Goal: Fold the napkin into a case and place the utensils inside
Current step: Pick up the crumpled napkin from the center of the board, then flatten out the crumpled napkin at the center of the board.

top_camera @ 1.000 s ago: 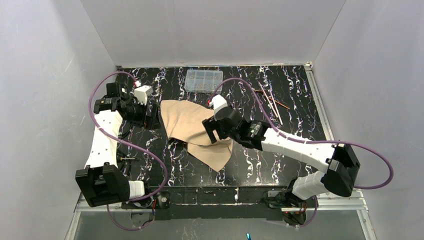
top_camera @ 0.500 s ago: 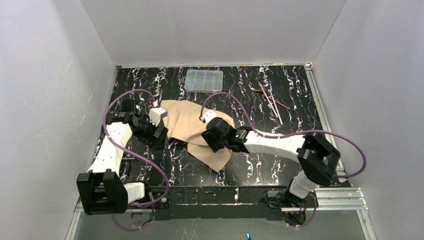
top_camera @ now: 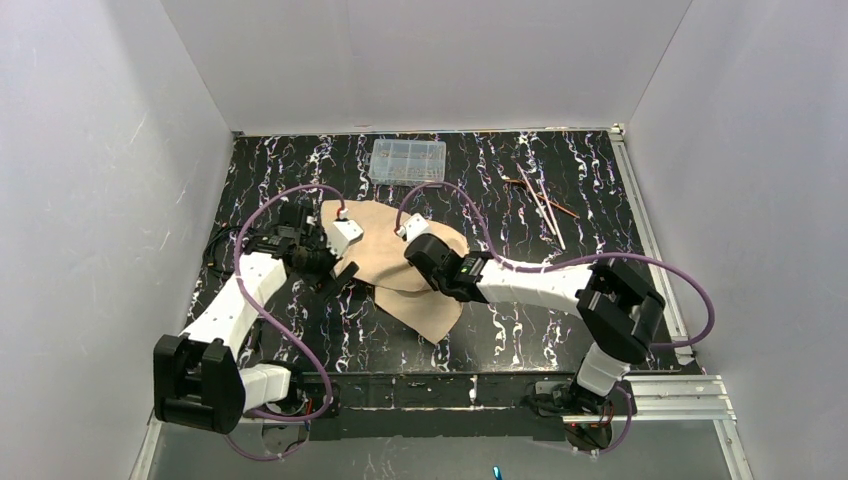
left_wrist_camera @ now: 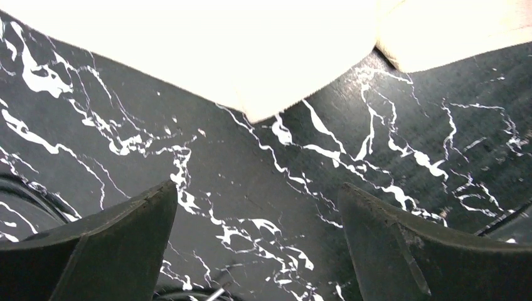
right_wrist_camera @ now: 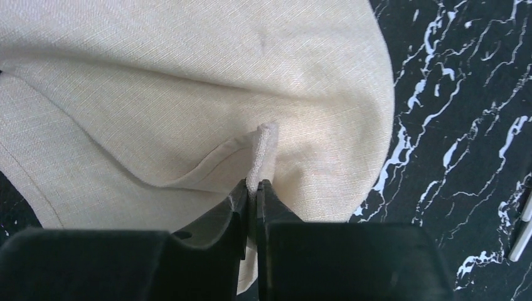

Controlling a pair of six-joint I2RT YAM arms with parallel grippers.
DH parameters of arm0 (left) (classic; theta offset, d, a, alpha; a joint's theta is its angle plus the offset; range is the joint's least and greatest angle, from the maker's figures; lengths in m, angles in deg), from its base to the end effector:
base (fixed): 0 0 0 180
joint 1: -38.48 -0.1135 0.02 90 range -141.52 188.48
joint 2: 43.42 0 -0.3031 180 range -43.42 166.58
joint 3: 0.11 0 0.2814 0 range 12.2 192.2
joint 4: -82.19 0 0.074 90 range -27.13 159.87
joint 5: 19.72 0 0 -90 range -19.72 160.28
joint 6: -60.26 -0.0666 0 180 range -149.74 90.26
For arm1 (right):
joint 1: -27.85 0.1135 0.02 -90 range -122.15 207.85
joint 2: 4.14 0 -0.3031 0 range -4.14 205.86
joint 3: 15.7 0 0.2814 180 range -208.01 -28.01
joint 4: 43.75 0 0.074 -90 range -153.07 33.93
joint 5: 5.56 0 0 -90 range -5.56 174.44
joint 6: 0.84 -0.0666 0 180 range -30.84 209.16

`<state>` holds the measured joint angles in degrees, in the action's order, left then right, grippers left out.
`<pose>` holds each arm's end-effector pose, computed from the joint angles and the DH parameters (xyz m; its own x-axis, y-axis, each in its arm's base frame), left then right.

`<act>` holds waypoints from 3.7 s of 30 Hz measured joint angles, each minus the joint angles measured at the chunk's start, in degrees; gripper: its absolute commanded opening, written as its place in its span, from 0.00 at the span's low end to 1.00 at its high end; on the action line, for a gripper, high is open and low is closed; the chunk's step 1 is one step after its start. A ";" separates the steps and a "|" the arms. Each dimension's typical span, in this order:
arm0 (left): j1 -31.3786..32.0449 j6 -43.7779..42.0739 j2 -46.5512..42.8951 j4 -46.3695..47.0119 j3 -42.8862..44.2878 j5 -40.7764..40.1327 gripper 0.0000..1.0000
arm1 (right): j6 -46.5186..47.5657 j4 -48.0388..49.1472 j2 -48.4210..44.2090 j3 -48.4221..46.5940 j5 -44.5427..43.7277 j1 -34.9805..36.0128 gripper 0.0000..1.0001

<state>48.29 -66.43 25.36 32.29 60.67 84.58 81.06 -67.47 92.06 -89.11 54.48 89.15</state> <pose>0.2559 -0.0609 0.2395 -0.4934 0.6729 -0.5511 0.7348 0.6615 0.1497 0.2226 0.3373 0.2103 -0.4287 -0.5289 -0.7324 -0.5399 0.8000 -0.2617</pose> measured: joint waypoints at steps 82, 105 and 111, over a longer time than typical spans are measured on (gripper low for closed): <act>10.19 -18.45 12.26 6.29 34.47 -14.60 0.00 | 5.42 -8.00 -24.22 -16.65 5.22 -21.38 0.01; 10.27 -18.51 25.18 19.91 36.30 -30.95 0.93 | 0.92 -1.64 -0.98 -22.40 6.05 -32.02 0.97; 11.21 -15.93 -1.09 0.15 26.25 -11.39 0.78 | -4.00 -9.57 -14.27 -15.56 5.92 -24.35 0.94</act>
<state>59.50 -82.36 24.26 32.44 86.92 73.20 77.06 -77.04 77.79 -104.67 60.41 64.80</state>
